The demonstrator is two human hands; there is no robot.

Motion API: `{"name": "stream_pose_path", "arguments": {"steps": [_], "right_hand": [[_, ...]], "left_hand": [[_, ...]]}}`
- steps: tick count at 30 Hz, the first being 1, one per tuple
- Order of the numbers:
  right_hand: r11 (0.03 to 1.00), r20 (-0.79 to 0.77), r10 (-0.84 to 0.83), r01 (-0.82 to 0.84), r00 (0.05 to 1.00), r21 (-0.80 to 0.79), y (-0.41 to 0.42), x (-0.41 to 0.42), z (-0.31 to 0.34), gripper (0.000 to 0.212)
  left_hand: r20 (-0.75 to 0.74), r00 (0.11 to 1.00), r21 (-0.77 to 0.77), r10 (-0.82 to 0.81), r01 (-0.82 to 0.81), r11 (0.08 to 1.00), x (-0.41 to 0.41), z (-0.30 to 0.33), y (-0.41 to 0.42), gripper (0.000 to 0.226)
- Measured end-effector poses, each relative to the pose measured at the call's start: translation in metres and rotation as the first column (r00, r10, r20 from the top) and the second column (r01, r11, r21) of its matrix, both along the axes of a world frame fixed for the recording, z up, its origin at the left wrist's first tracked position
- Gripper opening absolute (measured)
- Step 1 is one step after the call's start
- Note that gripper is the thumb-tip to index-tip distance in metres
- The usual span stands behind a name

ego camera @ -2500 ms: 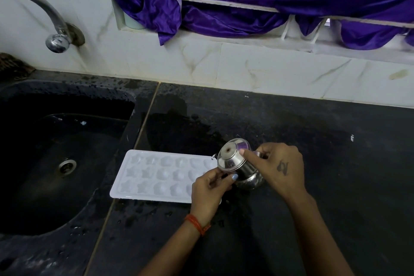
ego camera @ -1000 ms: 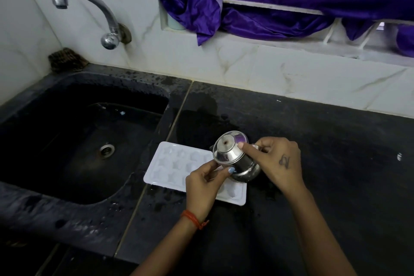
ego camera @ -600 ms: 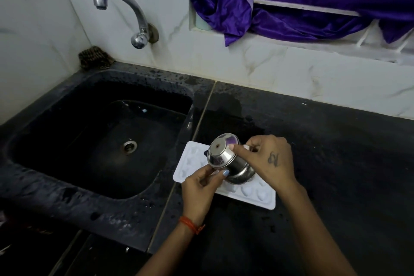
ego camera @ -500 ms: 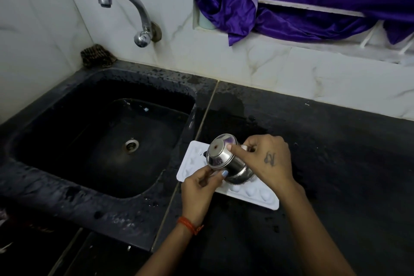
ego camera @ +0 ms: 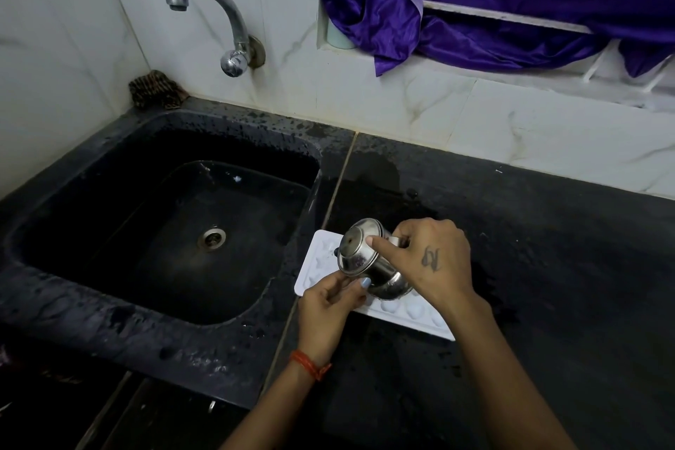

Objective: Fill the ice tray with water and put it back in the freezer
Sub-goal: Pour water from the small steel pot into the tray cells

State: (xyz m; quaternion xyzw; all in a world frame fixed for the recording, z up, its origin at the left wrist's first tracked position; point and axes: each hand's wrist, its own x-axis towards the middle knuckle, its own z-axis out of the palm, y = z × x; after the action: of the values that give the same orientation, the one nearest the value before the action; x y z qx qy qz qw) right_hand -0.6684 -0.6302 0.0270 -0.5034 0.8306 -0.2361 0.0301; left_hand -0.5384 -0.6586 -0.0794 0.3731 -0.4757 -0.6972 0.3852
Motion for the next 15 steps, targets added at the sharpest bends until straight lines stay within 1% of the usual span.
{"name": "stream_pose_path", "arguments": {"steps": [3, 7, 9, 12, 15], "right_hand": [[0.999, 0.075, -0.016, 0.019, 0.997, -0.041, 0.002, -0.003, -0.003, 0.044], [0.992, 0.213, -0.032, 0.058, 0.977, -0.116, 0.007, -0.009, -0.009, 0.043], [0.987, 0.251, -0.037, 0.074, 0.967, -0.141, 0.011, -0.012, -0.011, 0.043], [0.984, 0.25, -0.042, 0.083, 0.967, -0.159, 0.017, -0.017, -0.012, 0.042], [0.989, 0.191, -0.042, 0.068, 0.981, -0.13, 0.021, -0.021, -0.011, 0.045]], "left_hand": [[0.02, 1.0, -0.038, 0.016, -0.015, 0.999, -0.001, 0.002, 0.0, 0.033], [0.069, 0.997, -0.112, 0.028, -0.02, 0.994, -0.002, 0.006, 0.0, 0.04], [0.082, 0.996, -0.131, 0.025, -0.015, 0.991, -0.004, 0.009, 0.001, 0.036], [0.086, 0.996, -0.138, 0.016, -0.004, 0.99, -0.008, 0.009, 0.004, 0.029], [0.074, 0.997, -0.108, -0.005, 0.013, 0.994, -0.014, 0.009, 0.009, 0.039]]}}
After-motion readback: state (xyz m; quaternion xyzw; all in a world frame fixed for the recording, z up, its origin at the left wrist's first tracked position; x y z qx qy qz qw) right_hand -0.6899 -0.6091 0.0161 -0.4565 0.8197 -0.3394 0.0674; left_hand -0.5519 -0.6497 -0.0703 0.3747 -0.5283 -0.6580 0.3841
